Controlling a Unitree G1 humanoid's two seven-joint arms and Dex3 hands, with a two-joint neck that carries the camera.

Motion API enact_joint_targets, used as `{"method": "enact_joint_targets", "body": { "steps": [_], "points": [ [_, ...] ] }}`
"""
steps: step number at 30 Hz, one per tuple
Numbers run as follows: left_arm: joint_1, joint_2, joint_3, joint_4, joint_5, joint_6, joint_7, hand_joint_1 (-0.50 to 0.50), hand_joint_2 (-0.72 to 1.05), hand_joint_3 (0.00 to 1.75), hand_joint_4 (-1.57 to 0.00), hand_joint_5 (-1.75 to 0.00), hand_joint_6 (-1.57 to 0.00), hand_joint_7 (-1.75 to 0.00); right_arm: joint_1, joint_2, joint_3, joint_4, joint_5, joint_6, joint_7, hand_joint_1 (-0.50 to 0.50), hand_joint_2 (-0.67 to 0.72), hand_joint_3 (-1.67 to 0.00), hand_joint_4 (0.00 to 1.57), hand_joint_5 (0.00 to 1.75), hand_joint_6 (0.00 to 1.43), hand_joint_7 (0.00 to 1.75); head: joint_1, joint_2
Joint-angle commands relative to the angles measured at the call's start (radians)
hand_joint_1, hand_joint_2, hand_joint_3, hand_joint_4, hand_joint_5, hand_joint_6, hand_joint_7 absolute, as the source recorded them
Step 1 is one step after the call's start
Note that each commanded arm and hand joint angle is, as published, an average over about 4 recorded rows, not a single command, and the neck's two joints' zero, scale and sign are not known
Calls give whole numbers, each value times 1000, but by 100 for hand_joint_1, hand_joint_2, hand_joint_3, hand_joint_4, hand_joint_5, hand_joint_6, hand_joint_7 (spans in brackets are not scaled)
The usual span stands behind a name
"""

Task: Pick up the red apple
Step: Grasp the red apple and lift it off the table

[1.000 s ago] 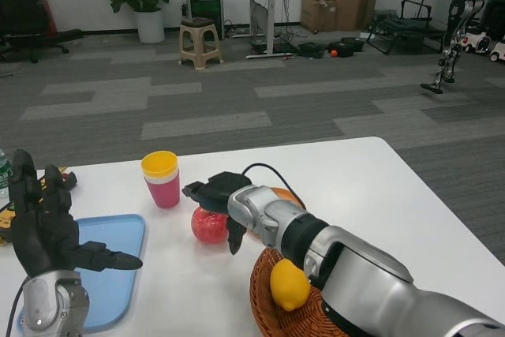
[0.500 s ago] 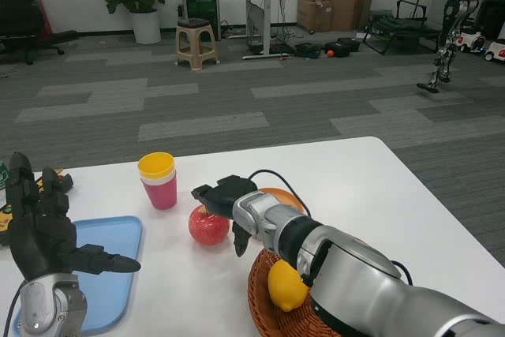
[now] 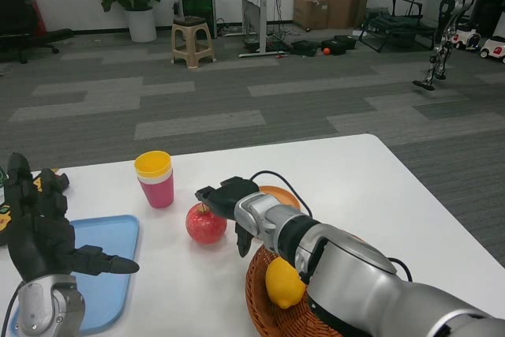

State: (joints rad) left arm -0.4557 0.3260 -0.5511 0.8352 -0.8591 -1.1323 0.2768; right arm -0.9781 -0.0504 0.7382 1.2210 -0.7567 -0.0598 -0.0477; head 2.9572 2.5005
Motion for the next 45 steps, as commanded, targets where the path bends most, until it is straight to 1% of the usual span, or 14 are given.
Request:
{"method": "enact_joint_targets", "body": {
  "steps": [1,9,15,20,24,30,31,34,37,38,41,42,44,45],
  "points": [
    [-11,11,0,10,-6,-1,1,-50,-72,9,0,0,0,0,-34,4,5,-5,14,-3,-11,-36,-41,-2,0,0,0,14,0,-1],
    [-10,11,-6,8,-8,-1,1,-50,-72,9,0,0,0,0,-33,15,73,-14,64,-12,-36,-38,-41,-6,0,0,0,14,7,5],
    [-9,13,-6,8,-8,-1,1,-50,-72,9,0,0,0,0,-33,17,115,-8,92,-28,-68,-38,-41,-2,0,0,0,14,5,4],
    [-10,15,-9,8,-10,-1,1,-50,-72,9,0,0,0,0,-35,22,190,-1,131,-29,-86,-38,-41,0,0,0,0,14,4,5],
    [-11,14,-10,9,-11,-1,1,-50,-72,9,0,0,0,0,-41,23,225,22,140,-29,-111,-42,-35,0,0,0,0,14,5,4],
    [-11,13,-12,10,-13,-1,1,-50,-72,9,0,0,0,0,-43,21,240,51,142,-30,-132,-42,-41,0,0,0,0,16,6,-2],
    [-11,13,-12,10,-14,-1,1,-50,-72,9,0,0,0,0,-42,21,239,54,141,-32,-136,-42,-43,-2,0,0,0,23,6,-2],
    [-11,13,-13,10,-15,-1,1,-50,-72,9,0,0,0,0,-41,21,239,60,140,-38,-151,-42,-49,-30,0,0,4,54,6,-3],
    [-10,13,-13,10,-15,-1,1,-50,-72,9,0,0,0,0,-40,20,236,61,145,-38,-156,-42,-57,-54,1,2,15,72,6,-3],
    [-10,12,-13,10,-15,-1,1,-50,-72,9,0,0,0,0,-40,20,235,62,149,-38,-156,-42,-59,-58,1,5,19,77,6,-5],
    [-9,11,-13,10,-16,-1,1,-50,-72,9,0,0,0,0,-37,20,234,65,159,-48,-156,-45,-60,-63,13,48,41,108,5,-7],
    [-9,11,-13,9,-16,-1,1,-50,-72,9,0,0,0,0,-36,20,234,66,162,-53,-156,-46,-60,-67,24,78,54,122,5,-6],
    [-9,11,-13,9,-17,-1,1,-50,-72,9,0,0,0,0,-34,20,234,68,166,-60,-158,-46,-60,-75,39,114,71,136,6,-7],
    [-9,11,-13,10,-17,-1,1,-50,-72,9,0,0,0,0,-34,20,234,68,166,-61,-158,-46,-60,-79,51,136,85,147,7,-9]
  ]
}}
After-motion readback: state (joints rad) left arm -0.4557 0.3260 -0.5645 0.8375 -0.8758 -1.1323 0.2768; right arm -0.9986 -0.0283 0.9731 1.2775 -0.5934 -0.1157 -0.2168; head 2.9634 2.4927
